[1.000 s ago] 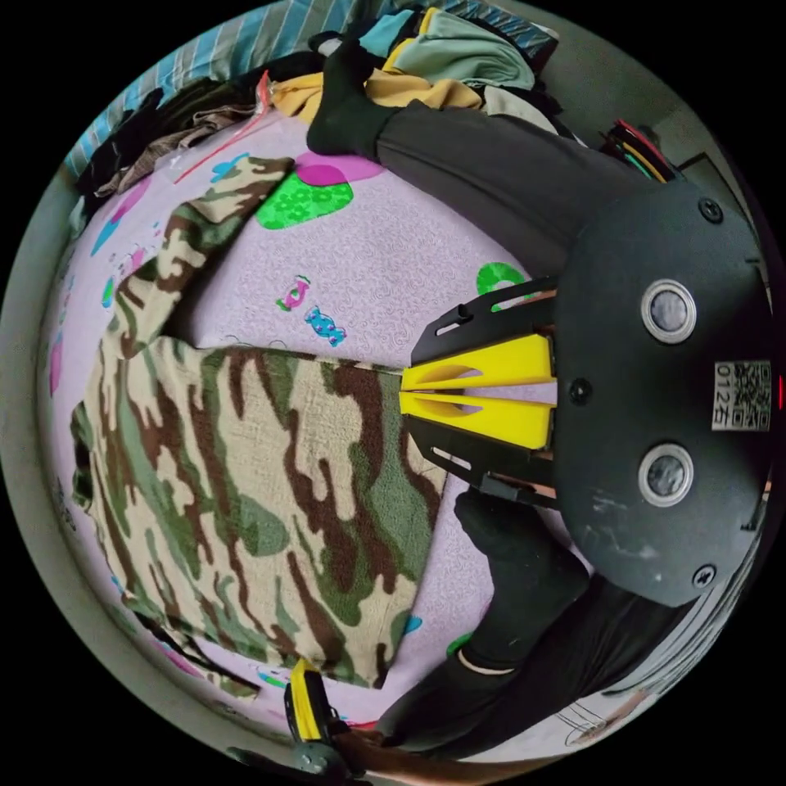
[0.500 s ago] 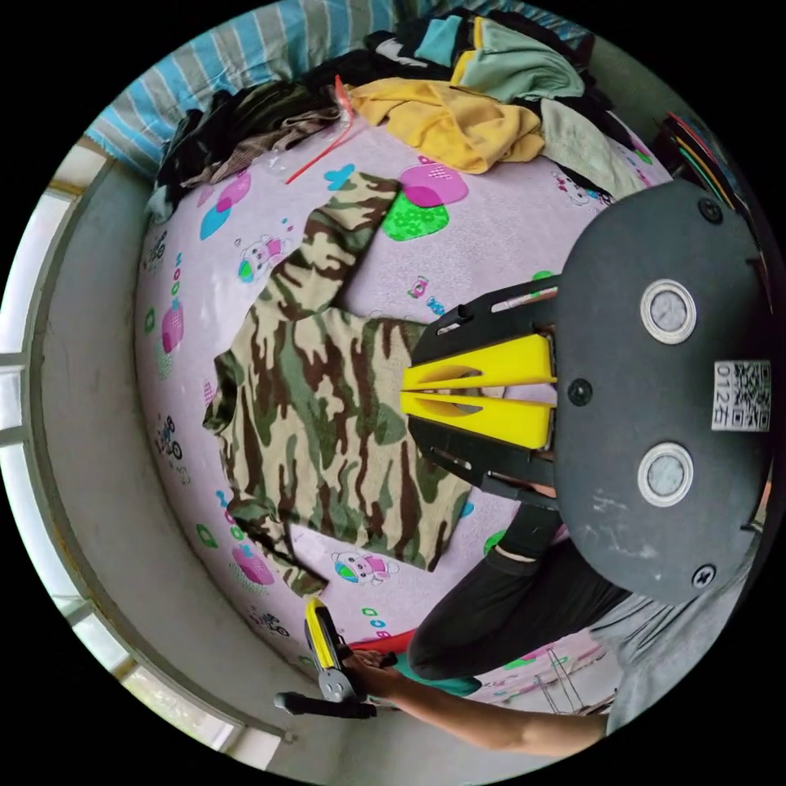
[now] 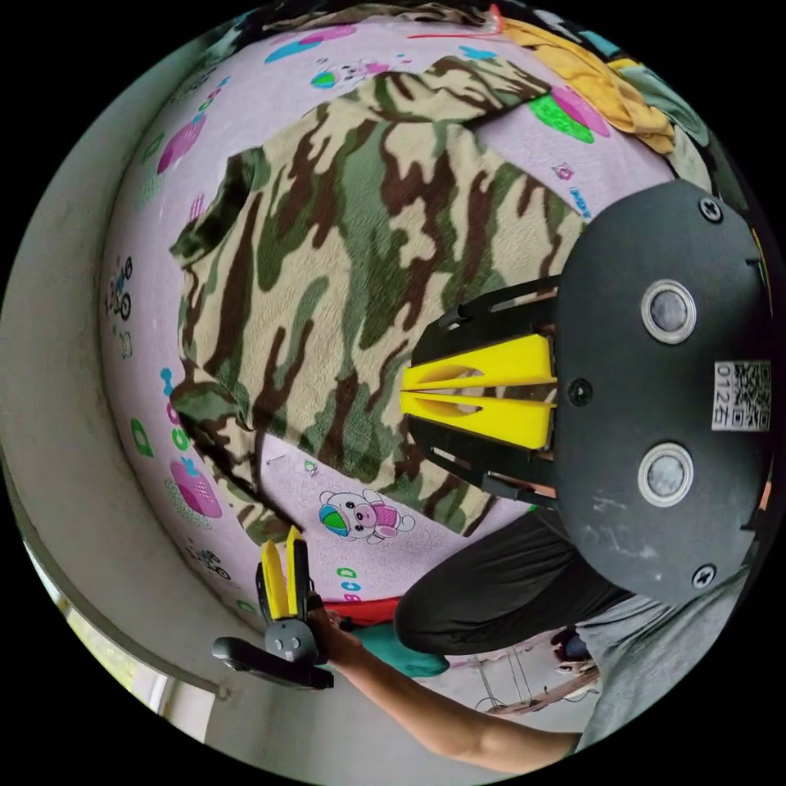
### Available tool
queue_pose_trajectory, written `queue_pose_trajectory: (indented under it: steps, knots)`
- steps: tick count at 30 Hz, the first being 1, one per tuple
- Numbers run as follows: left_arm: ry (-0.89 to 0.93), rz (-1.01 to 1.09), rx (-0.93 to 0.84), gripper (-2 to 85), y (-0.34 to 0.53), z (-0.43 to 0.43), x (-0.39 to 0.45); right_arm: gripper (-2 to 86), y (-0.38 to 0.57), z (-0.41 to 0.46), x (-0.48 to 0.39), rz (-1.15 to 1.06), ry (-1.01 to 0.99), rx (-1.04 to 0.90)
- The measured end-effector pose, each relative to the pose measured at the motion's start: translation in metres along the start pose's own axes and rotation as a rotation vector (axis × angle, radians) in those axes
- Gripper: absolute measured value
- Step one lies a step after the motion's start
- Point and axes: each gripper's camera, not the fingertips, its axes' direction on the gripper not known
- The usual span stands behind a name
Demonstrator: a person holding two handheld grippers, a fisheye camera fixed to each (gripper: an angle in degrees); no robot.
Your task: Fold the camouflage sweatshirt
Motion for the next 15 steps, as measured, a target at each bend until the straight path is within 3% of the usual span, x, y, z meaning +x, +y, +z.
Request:
queue_pose_trajectory:
  steps: [9,15]
  knots:
    - [0.032,-0.006,-0.128,4.9,-0.007,-0.012,-0.065,-0.8,-0.022,0.046,0.003,-0.104,0.029,-0.086]
    - [0.458,-0.095,-0.137,2.1,-0.004,-0.053,-0.165,-0.8,-0.012,0.05,0.015,-0.107,0.037,-0.08]
